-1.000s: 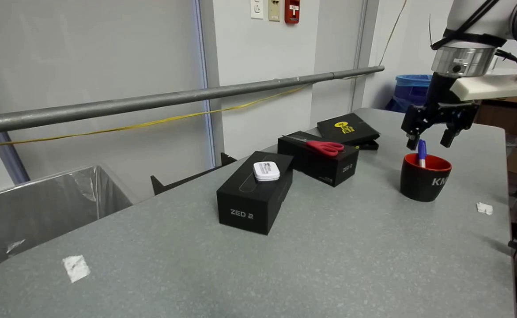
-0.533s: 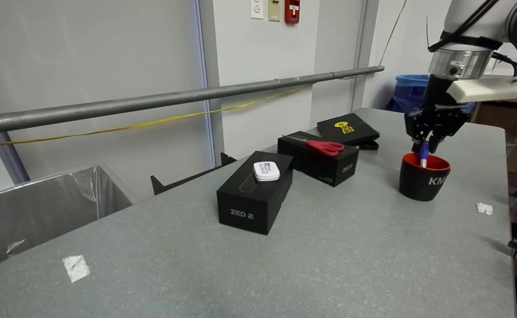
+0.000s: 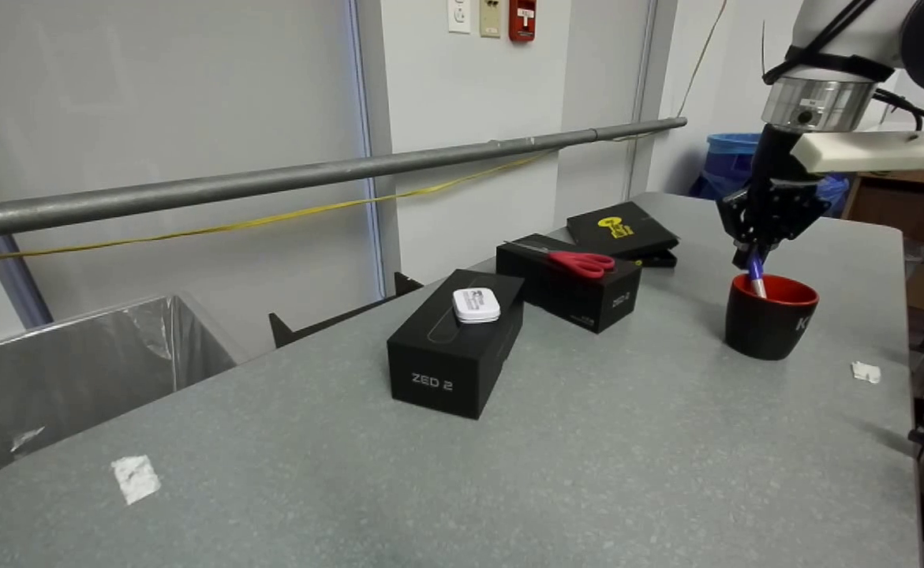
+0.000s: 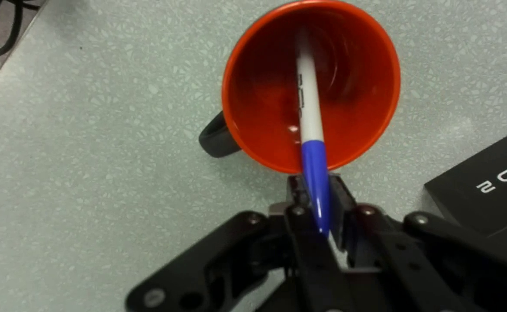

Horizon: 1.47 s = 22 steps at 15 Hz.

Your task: Pick up the marker in the mug and put it on the table

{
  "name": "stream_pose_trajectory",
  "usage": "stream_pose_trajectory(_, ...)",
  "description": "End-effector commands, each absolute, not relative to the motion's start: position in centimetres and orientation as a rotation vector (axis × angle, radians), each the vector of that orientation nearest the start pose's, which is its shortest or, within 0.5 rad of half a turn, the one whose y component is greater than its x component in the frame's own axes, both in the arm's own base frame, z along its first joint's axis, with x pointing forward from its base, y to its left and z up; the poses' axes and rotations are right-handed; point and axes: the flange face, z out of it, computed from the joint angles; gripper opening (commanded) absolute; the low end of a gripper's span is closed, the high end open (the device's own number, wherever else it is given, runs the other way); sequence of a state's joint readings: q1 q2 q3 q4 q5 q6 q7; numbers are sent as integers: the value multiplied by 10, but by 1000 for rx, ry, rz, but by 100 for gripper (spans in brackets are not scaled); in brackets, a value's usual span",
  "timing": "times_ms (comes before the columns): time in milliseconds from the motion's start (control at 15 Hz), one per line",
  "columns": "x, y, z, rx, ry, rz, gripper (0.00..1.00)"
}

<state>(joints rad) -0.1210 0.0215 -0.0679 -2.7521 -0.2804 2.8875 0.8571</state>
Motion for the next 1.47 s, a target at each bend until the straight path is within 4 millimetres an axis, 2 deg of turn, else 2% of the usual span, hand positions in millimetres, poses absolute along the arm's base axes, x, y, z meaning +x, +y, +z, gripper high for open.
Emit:
stream_pose_trajectory(0,388,-52,262,-2851,1177,-247,3)
stream_pose_trajectory(400,378,-91,371,-2730,1159,-356,3)
stream_pose_trajectory(533,378,-98,392,-2704,1117,-333,3)
stream_pose_trajectory(600,382,-97,394,-2692,1096,-303,3)
stream_pose_trajectory(733,392,-89,384,-2662,1054,-230,3)
stream_pose_trajectory(800,398,-81,372,-2657,1033,-189,3)
stream_pose_trajectory(1133,419,-30,299,-2646,927,9,3)
stream_pose_trajectory(1400,434,-6,238,-2721,895,68,3)
